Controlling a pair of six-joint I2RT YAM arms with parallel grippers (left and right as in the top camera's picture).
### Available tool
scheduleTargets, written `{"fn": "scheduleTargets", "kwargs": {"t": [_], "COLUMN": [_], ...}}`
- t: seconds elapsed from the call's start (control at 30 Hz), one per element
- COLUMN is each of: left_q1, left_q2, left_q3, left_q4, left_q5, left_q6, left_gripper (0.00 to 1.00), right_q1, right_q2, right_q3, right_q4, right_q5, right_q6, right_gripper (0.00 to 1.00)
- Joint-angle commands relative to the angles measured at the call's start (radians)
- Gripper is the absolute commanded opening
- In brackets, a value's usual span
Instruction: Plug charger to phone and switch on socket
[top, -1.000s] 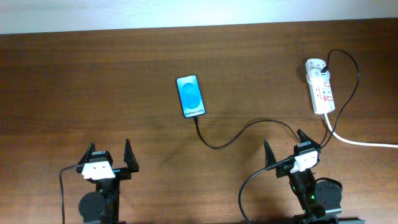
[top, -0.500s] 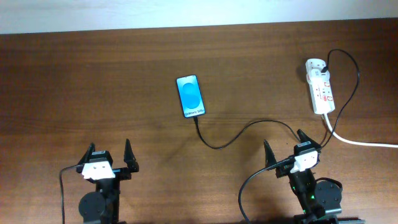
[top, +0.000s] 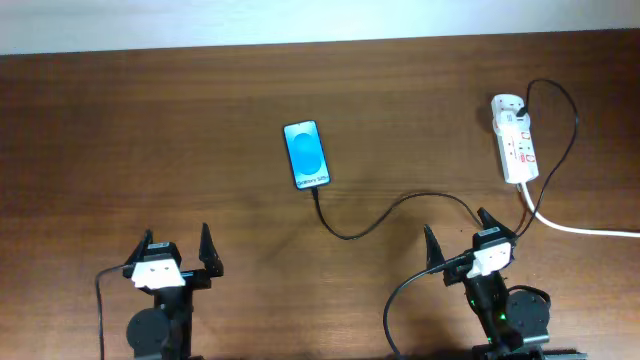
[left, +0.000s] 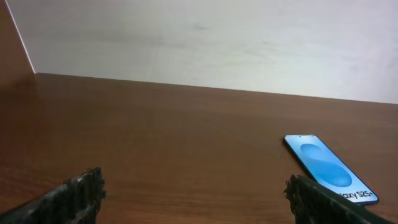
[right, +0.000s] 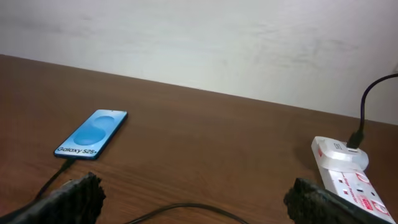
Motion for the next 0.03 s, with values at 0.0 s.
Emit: {"fn": "scheduleTargets", "kwargs": {"t": [0.0], "left_q1": [0.002], "left_q2": [-0.007], "left_q3": [-0.005], "left_q4": [-0.004], "left_q5": [-0.014], "left_q6": [0.001], "left_gripper": [0.99], "right_q1": [-0.006], "right_q2": [-0.009], "right_q3": [-0.008], "right_q4": [-0.001], "right_q5": [0.008], "right_q6": [0.008], "right_gripper": [0.98]}}
